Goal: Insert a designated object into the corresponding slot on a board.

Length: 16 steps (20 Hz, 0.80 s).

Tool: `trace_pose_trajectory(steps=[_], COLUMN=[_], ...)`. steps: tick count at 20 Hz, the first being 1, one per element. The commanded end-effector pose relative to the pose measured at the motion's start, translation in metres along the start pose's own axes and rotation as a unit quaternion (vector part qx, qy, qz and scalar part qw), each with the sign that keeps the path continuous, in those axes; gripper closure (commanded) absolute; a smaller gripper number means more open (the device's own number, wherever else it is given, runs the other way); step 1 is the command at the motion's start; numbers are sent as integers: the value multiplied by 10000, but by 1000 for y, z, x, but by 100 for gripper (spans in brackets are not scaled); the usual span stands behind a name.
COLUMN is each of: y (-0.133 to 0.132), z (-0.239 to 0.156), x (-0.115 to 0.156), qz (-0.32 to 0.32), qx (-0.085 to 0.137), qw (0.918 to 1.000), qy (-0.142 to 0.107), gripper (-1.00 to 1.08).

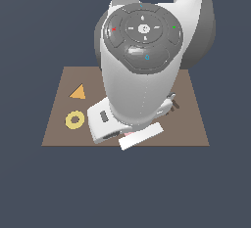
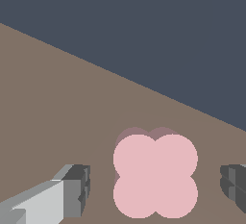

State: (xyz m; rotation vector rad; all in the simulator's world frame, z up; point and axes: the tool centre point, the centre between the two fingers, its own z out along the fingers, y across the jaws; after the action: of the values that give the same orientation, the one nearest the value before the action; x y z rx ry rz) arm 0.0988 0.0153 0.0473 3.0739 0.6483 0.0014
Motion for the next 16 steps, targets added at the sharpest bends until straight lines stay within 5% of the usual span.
trace_pose_trajectory(steps=[1,6,7,16], y=[0,0,0,0], z=[7,17,17,17], x=[0,0,0,0], qz=[-4,-12,-12,-12], qx=[2,1,1,1], qw=[10000,10000,10000,10000], qy=[-5,-4,-4,-4], gripper=[-92,-92,108,108])
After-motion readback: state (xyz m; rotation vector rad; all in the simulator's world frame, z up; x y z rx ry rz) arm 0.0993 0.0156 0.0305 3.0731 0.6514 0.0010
